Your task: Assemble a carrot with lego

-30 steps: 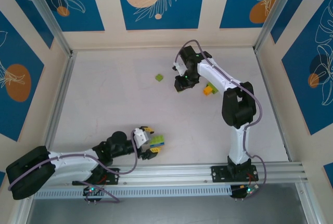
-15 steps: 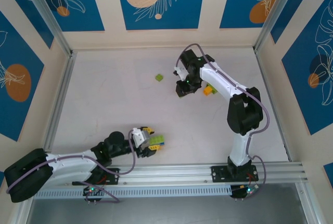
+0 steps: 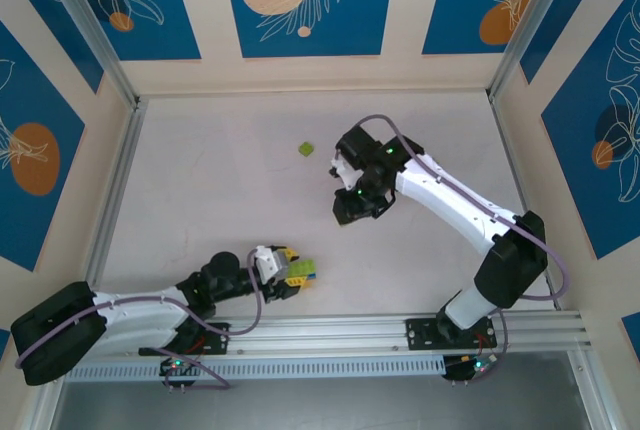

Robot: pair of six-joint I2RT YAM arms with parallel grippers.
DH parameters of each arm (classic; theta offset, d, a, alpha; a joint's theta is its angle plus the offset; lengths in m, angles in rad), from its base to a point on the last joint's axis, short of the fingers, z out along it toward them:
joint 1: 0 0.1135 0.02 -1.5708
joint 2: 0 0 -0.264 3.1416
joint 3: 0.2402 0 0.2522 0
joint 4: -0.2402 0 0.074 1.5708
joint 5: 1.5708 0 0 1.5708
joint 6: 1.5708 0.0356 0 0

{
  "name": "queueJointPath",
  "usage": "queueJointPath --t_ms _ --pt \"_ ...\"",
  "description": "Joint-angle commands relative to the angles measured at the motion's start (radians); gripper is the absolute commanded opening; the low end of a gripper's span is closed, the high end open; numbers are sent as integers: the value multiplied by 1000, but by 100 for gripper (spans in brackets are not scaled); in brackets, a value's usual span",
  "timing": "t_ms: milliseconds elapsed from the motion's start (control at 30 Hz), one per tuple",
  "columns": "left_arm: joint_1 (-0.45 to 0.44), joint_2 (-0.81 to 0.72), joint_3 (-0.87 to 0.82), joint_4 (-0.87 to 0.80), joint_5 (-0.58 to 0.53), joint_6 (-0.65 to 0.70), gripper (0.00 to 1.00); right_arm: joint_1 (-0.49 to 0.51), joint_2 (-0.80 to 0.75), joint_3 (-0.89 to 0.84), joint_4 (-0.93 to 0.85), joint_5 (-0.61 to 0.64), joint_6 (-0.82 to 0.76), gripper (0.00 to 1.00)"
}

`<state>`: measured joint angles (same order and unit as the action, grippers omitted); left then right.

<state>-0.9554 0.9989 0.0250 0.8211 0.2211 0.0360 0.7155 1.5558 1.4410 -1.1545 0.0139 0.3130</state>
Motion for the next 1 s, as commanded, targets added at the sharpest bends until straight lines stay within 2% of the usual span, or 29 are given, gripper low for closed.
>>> queueJointPath --t_ms 0,133,400,600,967 --pt "10 0 -12 47 33 7 59 53 -7 -9 -28 -31 103 24" --pt "10 1 -14 51 34 7 60 107 -2 -10 -18 -46 159 24" --pt "11 68 -5 85 35 14 47 221 1 -1 -14 -13 277 24" --pt "10 66 -4 76 35 16 45 301 17 -10 21 48 375 23" --pt "10 61 -5 71 33 17 41 381 51 -70 98 88 474 23"
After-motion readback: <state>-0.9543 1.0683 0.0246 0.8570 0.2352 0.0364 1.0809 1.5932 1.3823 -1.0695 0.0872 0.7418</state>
